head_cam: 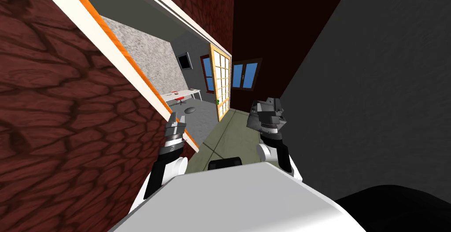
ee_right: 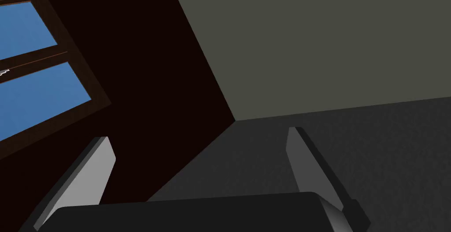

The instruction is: Push the door open

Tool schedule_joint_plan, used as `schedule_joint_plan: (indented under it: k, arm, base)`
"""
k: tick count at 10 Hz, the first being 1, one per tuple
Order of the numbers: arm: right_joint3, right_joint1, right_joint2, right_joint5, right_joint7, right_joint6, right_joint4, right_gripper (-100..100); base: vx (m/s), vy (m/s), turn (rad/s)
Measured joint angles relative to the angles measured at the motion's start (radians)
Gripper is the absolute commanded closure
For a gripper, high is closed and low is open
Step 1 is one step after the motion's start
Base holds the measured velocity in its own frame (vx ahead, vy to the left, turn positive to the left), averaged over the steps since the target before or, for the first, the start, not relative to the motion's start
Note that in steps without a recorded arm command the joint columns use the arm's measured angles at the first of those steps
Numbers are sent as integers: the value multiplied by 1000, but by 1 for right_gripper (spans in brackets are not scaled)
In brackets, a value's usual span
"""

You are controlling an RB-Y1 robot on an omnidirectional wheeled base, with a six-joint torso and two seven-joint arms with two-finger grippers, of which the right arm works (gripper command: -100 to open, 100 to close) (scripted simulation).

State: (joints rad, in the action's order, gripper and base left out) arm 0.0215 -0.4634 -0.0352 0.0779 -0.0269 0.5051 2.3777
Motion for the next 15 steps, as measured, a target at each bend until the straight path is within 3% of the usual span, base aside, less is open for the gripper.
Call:
schedule_joint_plan:
  k: [5,15]
  arm:
    - [-7,-15,-21,-46,66,43,-68,-100]
    - [-29,-52,-54,-169,246,178,-272,-100]
  base:
    - [217,15,64]
    - [177,-16,87]
